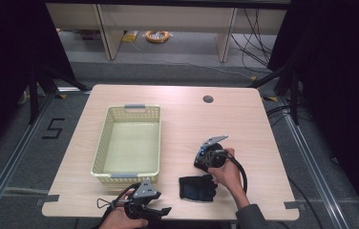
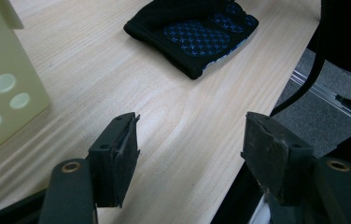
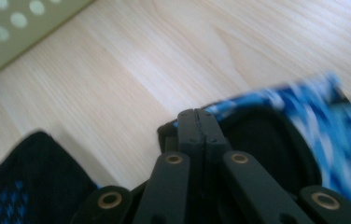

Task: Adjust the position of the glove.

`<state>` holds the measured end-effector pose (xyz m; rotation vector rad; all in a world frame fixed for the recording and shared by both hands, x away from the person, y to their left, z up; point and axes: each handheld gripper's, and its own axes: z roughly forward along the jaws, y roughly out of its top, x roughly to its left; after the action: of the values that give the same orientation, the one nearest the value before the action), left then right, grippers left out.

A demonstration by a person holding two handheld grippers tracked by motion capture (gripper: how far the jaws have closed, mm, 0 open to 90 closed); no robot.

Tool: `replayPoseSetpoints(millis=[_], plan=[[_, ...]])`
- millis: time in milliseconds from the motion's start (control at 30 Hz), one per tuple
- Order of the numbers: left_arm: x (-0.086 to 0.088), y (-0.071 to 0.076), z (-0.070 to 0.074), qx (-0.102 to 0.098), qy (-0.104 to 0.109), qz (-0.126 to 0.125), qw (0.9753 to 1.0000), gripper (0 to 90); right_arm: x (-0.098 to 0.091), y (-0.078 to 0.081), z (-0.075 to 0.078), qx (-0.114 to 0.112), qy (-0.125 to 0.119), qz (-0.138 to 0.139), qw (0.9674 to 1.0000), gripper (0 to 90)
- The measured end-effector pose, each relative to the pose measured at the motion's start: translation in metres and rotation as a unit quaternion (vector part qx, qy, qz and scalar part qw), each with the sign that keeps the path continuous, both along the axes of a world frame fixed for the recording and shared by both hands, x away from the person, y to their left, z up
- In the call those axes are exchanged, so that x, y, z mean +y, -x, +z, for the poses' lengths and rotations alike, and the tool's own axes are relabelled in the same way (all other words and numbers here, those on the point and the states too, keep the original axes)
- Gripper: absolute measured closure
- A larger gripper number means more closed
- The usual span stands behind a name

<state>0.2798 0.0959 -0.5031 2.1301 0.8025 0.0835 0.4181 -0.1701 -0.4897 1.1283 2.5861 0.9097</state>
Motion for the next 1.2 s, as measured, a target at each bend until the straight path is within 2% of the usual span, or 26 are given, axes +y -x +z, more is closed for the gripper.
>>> replayPoseSetpoints(millis=[33,100,133,167,200,267,300,367,400,467,533,567,700,733,800,833,867,900,933,967,1000,1033,1067,1100,1167,1200], plan=[[0.0,0.0,0.0,0.0,0.0,0.0,1.0,35.2,0.004,-0.001,0.0,0.004,-0.002,-0.008,1.0,90.0],[0.0,0.0,0.0,-0.001,0.001,0.001,1.0,35.2,0.009,-0.003,-0.002,-0.004,-0.007,-0.008,0.9999,90.0],[0.0,0.0,0.0,-0.001,0.004,0.0,1.0,35.2,0.011,-0.006,-0.001,0.002,-0.004,0.0,1.0,90.0],[0.0,0.0,0.0,0.0,0.004,0.002,1.0,35.2,0.014,-0.007,-0.001,0.004,-0.003,-0.008,1.0,90.0],[0.002,-0.001,0.0,-0.005,-0.008,-0.003,1.0,35.2,0.017,-0.01,-0.003,-0.002,-0.006,-0.012,0.9999,90.0],[0.001,-0.001,0.0,-0.003,-0.001,-0.002,1.0,35.2,0.017,-0.011,-0.001,0.009,-0.01,-0.015,0.9998,90.0],[0.0,0.0,0.0,-0.002,0.004,0.001,1.0,35.3,0.017,-0.012,-0.002,0.003,-0.005,-0.014,0.9999,90.0],[0.001,0.0,0.0,-0.004,-0.002,-0.002,1.0,35.3,0.016,-0.012,-0.001,0.007,-0.009,-0.015,0.9998,90.0],[0.0,0.0,0.0,-0.004,-0.001,-0.002,1.0,35.3,0.017,-0.012,-0.002,0.0,-0.017,-0.019,0.9997,90.0],[-0.001,0.002,0.0,0.006,0.008,0.006,0.9999,35.3,0.013,-0.012,0.001,-0.004,-0.011,-0.017,0.9998,88.5],[0.0,0.002,0.0,0.005,0.005,0.003,1.0,35.3,0.01,-0.01,0.006,-0.015,-0.016,-0.022,0.9995,86.5],[-0.001,0.002,0.0,0.004,0.008,0.006,0.9999,35.3,0.007,-0.009,0.013,-0.013,-0.003,-0.025,0.9996,85.4],[-0.001,0.002,0.0,0.004,0.009,0.006,0.9999,35.3,-0.01,-0.009,0.026,-0.046,0.011,-0.039,0.9981,80.0],[-0.001,0.002,0.0,0.004,0.008,0.005,0.9999,35.3,-0.014,-0.009,0.027,-0.044,0.007,-0.052,0.9977,78.6],[-0.001,0.002,0.001,0.001,0.007,0.002,1.0,35.3,-0.02,-0.009,0.027,-0.033,0.02,-0.057,0.9976,72.6],[-0.001,0.002,0.001,0.001,0.007,0.002,1.0,35.2,-0.02,-0.009,0.027,-0.033,0.02,-0.057,0.9976,72.6],[0.0,0.001,0.001,-0.003,0.002,-0.002,1.0,35.2,-0.023,-0.011,0.021,-0.047,0.032,-0.057,0.9968,66.9],[0.0,0.001,0.001,0.001,0.006,0.004,1.0,35.1,-0.024,-0.012,0.02,-0.039,0.04,-0.049,0.9972,64.4],[-0.001,0.001,0.001,0.001,0.007,0.005,1.0,35.1,-0.023,-0.013,0.015,-0.042,0.033,-0.052,0.9972,63.5],[0.0,0.0,0.001,-0.004,0.006,-0.001,1.0,35.0,-0.025,-0.015,0.014,-0.032,0.045,-0.042,0.9976,61.1],[0.0,0.0,0.001,-0.003,0.006,-0.001,1.0,34.9,-0.024,-0.015,0.01,-0.038,0.039,-0.048,0.9974,59.2],[0.001,0.0,0.001,-0.003,0.004,-0.004,1.0,34.7,-0.024,-0.016,0.011,-0.025,0.046,-0.044,0.9976,57.9],[0.001,0.0,0.002,-0.003,0.003,-0.003,1.0,34.5,-0.023,-0.017,0.007,-0.035,0.048,-0.042,0.9974,57.5],[0.001,0.0,0.002,-0.003,0.003,-0.003,1.0,34.3,-0.023,-0.018,0.008,-0.026,0.053,-0.045,0.9972,57.2],[0.002,-0.001,0.002,-0.003,0.0,-0.002,1.0,33.3,-0.021,-0.02,0.002,-0.031,0.059,-0.042,0.9969,57.6],[0.002,-0.001,0.002,-0.002,0.0,-0.001,1.0,32.3,-0.021,-0.02,0.002,-0.02,0.062,-0.04,0.9971,58.8]])
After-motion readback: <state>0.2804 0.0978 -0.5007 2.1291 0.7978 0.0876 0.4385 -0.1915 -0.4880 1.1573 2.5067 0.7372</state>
